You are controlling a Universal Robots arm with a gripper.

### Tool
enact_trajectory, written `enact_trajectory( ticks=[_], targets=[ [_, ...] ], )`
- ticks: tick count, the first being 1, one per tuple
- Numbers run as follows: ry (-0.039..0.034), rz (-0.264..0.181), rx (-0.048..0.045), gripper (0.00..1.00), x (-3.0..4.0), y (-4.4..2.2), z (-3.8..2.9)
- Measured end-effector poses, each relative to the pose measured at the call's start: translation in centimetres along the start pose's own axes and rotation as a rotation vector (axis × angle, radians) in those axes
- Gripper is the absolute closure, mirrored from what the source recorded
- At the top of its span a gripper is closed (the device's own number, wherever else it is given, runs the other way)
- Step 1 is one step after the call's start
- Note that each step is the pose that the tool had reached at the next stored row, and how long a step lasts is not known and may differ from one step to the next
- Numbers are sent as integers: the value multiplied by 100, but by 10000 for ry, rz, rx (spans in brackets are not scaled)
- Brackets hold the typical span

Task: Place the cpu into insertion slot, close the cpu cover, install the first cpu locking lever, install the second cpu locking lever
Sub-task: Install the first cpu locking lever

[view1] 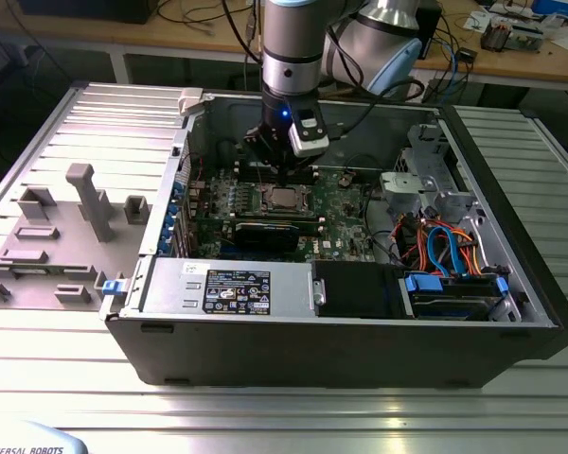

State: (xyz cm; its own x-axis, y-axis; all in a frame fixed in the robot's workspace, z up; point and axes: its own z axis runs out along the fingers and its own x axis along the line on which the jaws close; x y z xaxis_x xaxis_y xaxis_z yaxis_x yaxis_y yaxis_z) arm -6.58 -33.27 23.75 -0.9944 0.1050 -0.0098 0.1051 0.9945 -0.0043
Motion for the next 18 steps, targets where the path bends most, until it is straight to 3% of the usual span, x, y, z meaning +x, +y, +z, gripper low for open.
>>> enact_trajectory(
  ticks=[15, 18],
  targets=[
    [1, -67, 0, 89, 4, -1, 0],
    [-2, -490, -5, 89, 5, -1, 0]
  ],
)
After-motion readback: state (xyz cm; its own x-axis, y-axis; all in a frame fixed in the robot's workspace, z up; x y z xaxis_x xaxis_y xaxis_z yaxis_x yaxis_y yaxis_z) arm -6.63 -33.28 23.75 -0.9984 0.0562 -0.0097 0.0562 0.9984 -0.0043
